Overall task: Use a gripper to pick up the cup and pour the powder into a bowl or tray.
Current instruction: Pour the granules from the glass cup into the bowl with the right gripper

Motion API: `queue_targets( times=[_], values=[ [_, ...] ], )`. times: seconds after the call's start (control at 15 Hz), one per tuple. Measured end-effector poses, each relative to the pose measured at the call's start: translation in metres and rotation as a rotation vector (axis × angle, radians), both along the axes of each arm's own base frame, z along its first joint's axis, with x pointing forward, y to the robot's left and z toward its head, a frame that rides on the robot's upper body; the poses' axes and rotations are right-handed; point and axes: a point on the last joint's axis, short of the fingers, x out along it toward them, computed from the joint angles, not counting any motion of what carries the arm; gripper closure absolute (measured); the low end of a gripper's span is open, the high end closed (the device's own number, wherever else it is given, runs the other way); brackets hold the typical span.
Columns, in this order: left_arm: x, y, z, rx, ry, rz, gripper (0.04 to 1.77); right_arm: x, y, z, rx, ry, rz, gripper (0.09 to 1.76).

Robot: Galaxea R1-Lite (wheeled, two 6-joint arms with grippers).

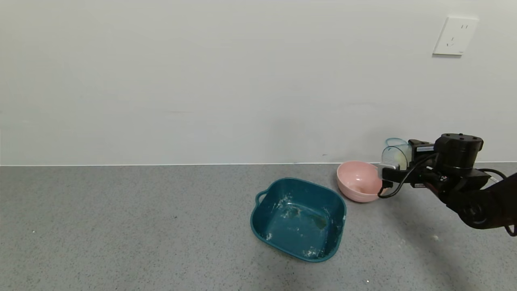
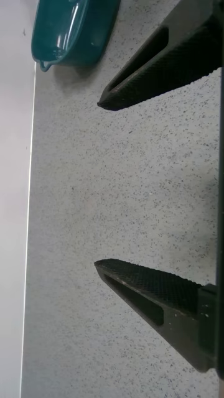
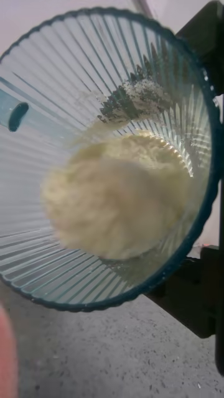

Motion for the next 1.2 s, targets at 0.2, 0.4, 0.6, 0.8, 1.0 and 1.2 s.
queue_targets(
  times=[0.2, 0.4, 0.6, 0.8, 1.0, 1.2],
  values=[
    [0.000, 0.000, 0.000, 0.000, 0.000, 0.000, 0.09, 0.002, 0.004, -0.005, -0.073, 0.018, -0.036, 0.51],
    [0.000, 0.000, 0.000, 0.000, 0.000, 0.000, 0.09, 0.003, 0.013, -0.007, -0.106, 0.030, -0.013, 0.51],
    [0.000, 0.000, 0.000, 0.000, 0.000, 0.000, 0.09, 0.005, 0.020, -0.010, -0.130, 0.038, -0.039, 0.51],
    [0.000, 0.000, 0.000, 0.000, 0.000, 0.000, 0.09, 0.011, 0.028, -0.008, -0.144, 0.024, -0.038, 0.51],
    [0.000, 0.000, 0.000, 0.000, 0.000, 0.000, 0.09, 0.017, 0.033, -0.004, -0.169, 0.005, -0.027, 0.51],
    [0.000, 0.000, 0.000, 0.000, 0.000, 0.000, 0.09, 0.021, 0.037, -0.002, -0.167, -0.007, -0.020, 0.51]
  ],
)
